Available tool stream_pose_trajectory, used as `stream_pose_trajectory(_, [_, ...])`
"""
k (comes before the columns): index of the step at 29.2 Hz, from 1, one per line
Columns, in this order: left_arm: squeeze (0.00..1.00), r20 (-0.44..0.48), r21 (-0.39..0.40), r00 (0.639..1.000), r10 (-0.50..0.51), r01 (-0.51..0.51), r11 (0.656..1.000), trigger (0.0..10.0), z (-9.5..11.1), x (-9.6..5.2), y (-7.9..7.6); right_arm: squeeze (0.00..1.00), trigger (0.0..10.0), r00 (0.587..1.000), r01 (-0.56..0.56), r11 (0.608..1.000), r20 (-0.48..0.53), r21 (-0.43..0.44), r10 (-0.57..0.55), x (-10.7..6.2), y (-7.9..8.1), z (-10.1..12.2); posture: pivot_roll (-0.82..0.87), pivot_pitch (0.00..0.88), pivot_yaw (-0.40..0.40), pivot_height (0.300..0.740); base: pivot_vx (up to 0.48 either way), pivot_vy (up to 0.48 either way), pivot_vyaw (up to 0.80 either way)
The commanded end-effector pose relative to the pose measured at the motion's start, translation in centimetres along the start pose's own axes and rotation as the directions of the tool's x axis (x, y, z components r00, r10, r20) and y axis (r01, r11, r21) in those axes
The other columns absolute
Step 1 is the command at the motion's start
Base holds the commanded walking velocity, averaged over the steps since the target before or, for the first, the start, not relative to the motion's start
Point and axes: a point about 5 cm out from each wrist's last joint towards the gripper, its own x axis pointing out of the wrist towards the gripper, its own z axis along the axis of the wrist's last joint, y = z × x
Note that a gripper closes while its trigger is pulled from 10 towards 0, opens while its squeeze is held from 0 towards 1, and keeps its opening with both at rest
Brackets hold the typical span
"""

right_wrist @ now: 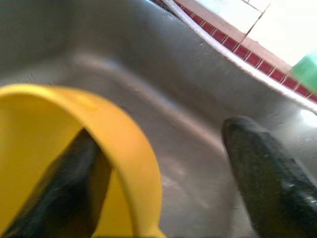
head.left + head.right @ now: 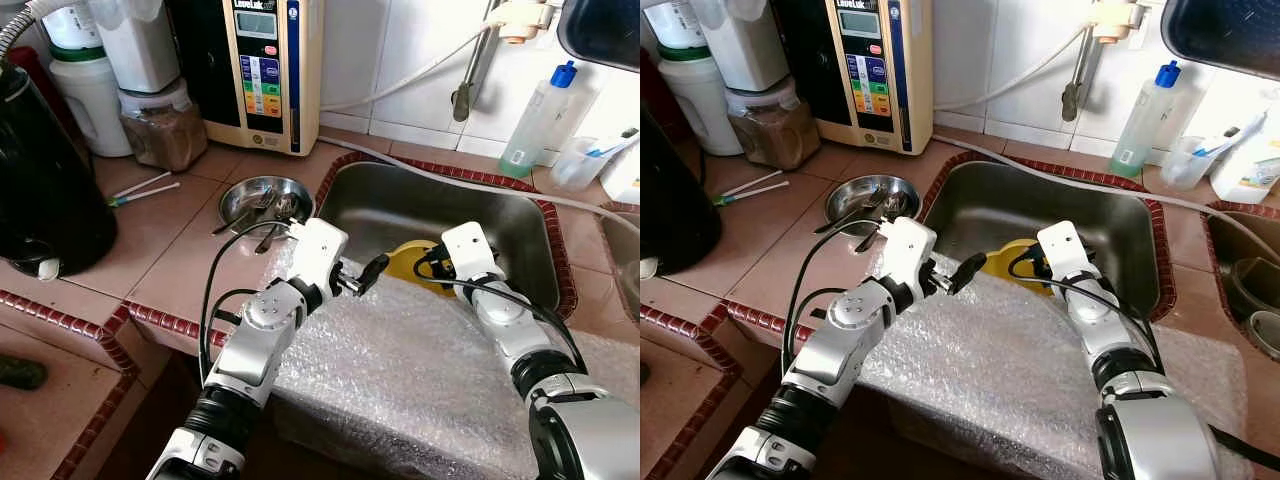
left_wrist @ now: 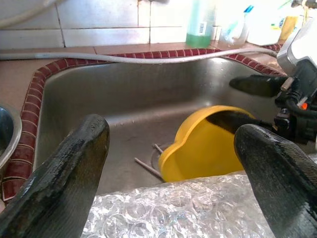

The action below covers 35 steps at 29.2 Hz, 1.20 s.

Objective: Kitchen organization

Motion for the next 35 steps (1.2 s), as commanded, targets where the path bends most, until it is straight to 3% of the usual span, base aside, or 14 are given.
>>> stream_pose_trajectory(1, [1.00, -0.007, 0.007, 1.000, -0.012, 0.012, 1.000, 10.0, 0.0, 0.2, -0.3, 1.00, 10.0, 1.000, -0.026, 0.995, 0.012, 0.094, 0.024, 0.2, 0.1, 0.4, 0.07, 0.000, 0.000, 0.740, 0.000, 0.000, 0.00])
stream_pose_trajectory(14, [1.00, -0.009, 0.006, 1.000, -0.009, 0.009, 1.000, 10.0, 0.0, 0.2, -0.3, 1.00, 10.0, 0.999, -0.049, 0.987, 0.016, 0.154, 0.047, 0.3, 0.2, 0.5, 0.07, 0.000, -0.002, 0.740, 0.000, 0.000, 0.00])
stream_pose_trajectory(15, [1.00, -0.009, 0.006, 1.000, -0.010, 0.010, 1.000, 10.0, 0.0, 0.2, -0.3, 1.00, 10.0, 0.998, -0.055, 0.983, 0.013, 0.178, 0.053, 0.3, 0.3, 0.4, 0.07, 0.000, -0.001, 0.740, 0.000, 0.000, 0.00])
stream_pose_trajectory(16, [1.00, -0.009, 0.006, 1.000, -0.011, 0.011, 1.000, 10.0, 0.0, 0.2, -0.4, 1.00, 10.0, 0.998, -0.060, 0.959, 0.018, 0.278, 0.057, 0.4, 0.4, 0.5, 0.07, 0.000, 0.000, 0.740, 0.000, 0.000, 0.00])
stream_pose_trajectory(18, [1.00, -0.009, 0.007, 1.000, -0.013, 0.013, 1.000, 10.0, 0.0, 0.3, -0.4, 1.00, 10.0, 0.998, -0.058, 0.925, 0.024, 0.374, 0.053, 0.4, 0.3, 0.5, 0.07, 0.000, 0.000, 0.740, 0.000, 0.000, 0.00])
stream_pose_trajectory(22, [1.00, -0.009, 0.007, 1.000, -0.016, 0.016, 1.000, 10.0, 0.1, 0.3, -0.5, 1.00, 10.0, 0.998, -0.058, 0.921, 0.025, 0.385, 0.052, 0.5, 0.3, 0.6, 0.07, 0.000, 0.003, 0.740, 0.000, 0.000, 0.00])
stream_pose_trajectory(26, [1.00, -0.006, 0.010, 1.000, -0.013, 0.013, 1.000, 10.0, 0.1, 0.3, -0.4, 1.00, 10.0, 0.996, -0.087, 0.892, 0.028, 0.445, 0.083, 0.5, 0.6, 0.6, 0.07, 0.000, 0.002, 0.740, 0.000, 0.000, 0.00])
stream_pose_trajectory(27, [1.00, -0.006, 0.011, 1.000, -0.010, 0.010, 1.000, 10.0, 0.1, 0.3, -0.3, 1.00, 10.0, 0.990, -0.125, 0.820, 0.011, 0.559, 0.144, 0.6, 1.3, 0.2, 0.07, 0.000, 0.002, 0.740, 0.000, 0.000, 0.00])
stream_pose_trajectory(28, [1.00, -0.006, 0.011, 1.000, -0.010, 0.010, 1.000, 10.0, 0.1, 0.3, -0.3, 1.00, 10.0, 0.990, -0.125, 0.820, 0.011, 0.559, 0.144, 0.6, 1.3, 0.2, 0.07, 0.000, 0.002, 0.740, 0.000, 0.000, 0.00])
stream_pose_trajectory(32, [1.00, -0.006, 0.013, 1.000, -0.005, 0.005, 1.000, 10.0, 0.1, 0.2, -0.2, 1.00, 10.0, 0.996, -0.082, 0.679, 0.040, 0.730, 0.078, 0.8, 0.5, 0.9, 0.08, 0.000, 0.000, 0.740, 0.000, 0.000, 0.00])
stream_pose_trajectory(34, [1.00, -0.006, 0.014, 1.000, -0.005, 0.005, 1.000, 10.0, 0.2, 0.2, -0.2, 1.00, 10.0, 0.997, -0.079, 0.656, 0.044, 0.751, 0.070, 0.9, 0.3, 1.0, 0.08, 0.000, 0.000, 0.740, 0.000, 0.000, 0.00])
stream_pose_trajectory(35, [1.00, -0.006, 0.013, 1.000, -0.005, 0.005, 1.000, 10.0, 0.1, 0.2, -0.2, 1.00, 10.0, 0.998, -0.065, 0.569, 0.051, 0.820, 0.041, 1.0, -0.1, 1.2, 0.08, 0.000, 0.000, 0.740, 0.000, 0.000, 0.00])
